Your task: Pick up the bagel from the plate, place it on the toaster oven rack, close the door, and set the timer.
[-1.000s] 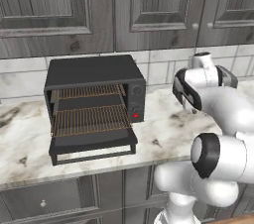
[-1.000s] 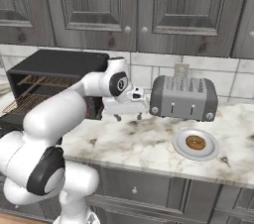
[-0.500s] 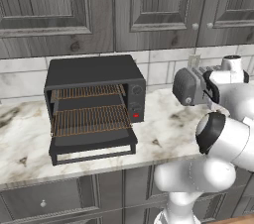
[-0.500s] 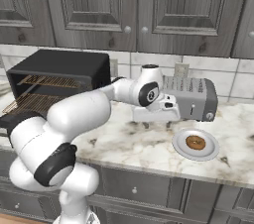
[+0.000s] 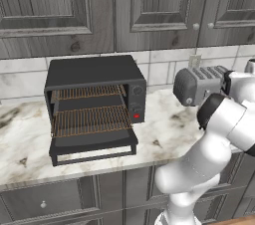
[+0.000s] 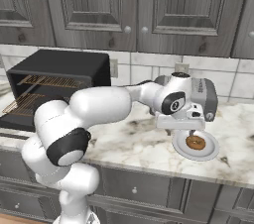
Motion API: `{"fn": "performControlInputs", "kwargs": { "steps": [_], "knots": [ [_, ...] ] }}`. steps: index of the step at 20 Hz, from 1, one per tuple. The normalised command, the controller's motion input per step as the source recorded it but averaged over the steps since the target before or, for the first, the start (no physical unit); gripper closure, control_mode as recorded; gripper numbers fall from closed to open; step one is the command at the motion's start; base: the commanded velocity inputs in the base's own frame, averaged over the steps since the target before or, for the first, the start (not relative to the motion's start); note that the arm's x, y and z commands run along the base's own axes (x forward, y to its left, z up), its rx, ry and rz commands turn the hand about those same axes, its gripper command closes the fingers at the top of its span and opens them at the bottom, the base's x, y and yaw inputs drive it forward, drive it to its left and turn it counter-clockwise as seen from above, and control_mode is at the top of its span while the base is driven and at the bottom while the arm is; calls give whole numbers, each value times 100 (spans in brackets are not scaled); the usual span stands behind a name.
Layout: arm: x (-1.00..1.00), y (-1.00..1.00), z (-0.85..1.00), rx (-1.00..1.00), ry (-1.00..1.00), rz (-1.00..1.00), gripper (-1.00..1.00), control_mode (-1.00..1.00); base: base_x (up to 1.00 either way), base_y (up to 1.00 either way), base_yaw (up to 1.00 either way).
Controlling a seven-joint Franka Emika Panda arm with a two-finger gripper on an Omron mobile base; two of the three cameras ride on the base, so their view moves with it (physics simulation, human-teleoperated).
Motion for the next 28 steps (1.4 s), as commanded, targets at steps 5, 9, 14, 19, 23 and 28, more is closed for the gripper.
{"fn": "performControlInputs", "kwargs": {
  "steps": [5, 9, 14, 19, 23, 28],
  "knots": [
    [9, -31, -29, 0, 0, 0, -100, -100, 0, 0, 0],
    [12, -4, -37, -1, 0, 2, -100, -100, 0, 0, 0],
    [12, 0, -32, -5, 0, 4, -100, -100, 0, 0, 0],
    [21, 0, -23, -7, 0, 3, -100, -100, 0, 0, 0],
    [18, 0, -20, -7, 0, 4, -100, -100, 0, 0, 0],
    [1, 0, -21, -8, -2, 3, -100, -100, 0, 0, 0]
  ]
}}
